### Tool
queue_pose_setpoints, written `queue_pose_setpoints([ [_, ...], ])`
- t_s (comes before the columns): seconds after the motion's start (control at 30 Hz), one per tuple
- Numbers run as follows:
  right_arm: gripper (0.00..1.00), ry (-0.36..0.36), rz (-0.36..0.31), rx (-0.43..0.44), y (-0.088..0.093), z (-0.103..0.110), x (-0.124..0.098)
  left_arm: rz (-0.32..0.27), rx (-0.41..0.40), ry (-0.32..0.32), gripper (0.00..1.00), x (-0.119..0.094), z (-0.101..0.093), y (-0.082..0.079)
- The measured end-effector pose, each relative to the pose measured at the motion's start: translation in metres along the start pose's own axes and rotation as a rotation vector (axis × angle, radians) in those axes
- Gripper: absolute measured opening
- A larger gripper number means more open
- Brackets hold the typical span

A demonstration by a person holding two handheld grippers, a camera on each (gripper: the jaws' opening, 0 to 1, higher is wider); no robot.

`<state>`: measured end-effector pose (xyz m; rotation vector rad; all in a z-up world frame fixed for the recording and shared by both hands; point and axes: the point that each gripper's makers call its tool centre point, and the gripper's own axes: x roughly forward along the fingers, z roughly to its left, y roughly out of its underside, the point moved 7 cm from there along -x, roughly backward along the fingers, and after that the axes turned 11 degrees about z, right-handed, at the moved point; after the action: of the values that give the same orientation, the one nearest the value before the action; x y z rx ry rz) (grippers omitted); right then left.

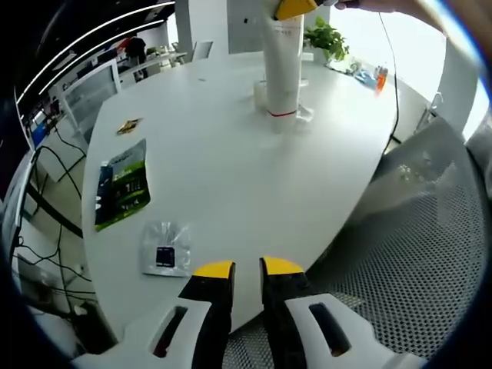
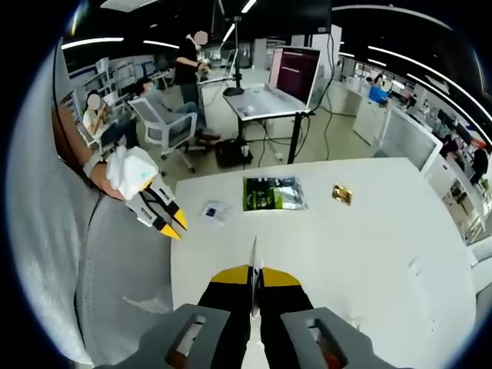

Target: Arrange the skincare products in the storage area until every visible bottle or jar stands upright without overlapping.

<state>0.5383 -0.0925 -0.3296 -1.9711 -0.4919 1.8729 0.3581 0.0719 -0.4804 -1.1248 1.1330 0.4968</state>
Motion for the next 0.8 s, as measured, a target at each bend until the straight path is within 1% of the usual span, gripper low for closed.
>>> queue_pose_setpoints([
  [0.2,0.00,0.010,0.009,-0.019,-0.004,-0.022,0.002,0.001,-0.004,-0.007,0.09,0.000,0.001,0.000],
  [0.4,0.00,0.032,0.005,-0.044,-0.017,-0.052,0.001,0.006,-0.012,-0.009,0.09,0.000,0.003,0.001],
  [0.47,0.00,0.037,0.004,-0.046,-0.020,-0.058,0.001,0.005,-0.015,-0.012,0.09,0.001,0.003,0.002],
  [0.5,0.00,0.041,0.005,-0.047,-0.022,-0.066,0.002,0.003,-0.021,-0.013,0.09,0.000,0.004,0.002],
  [0.63,0.00,0.045,0.024,-0.067,-0.024,-0.080,0.004,0.007,-0.025,-0.016,0.08,0.000,0.005,0.003],
  [0.8,0.00,0.043,0.048,-0.072,-0.022,-0.094,0.007,0.008,-0.042,-0.027,0.08,-0.001,0.008,0.004],
])
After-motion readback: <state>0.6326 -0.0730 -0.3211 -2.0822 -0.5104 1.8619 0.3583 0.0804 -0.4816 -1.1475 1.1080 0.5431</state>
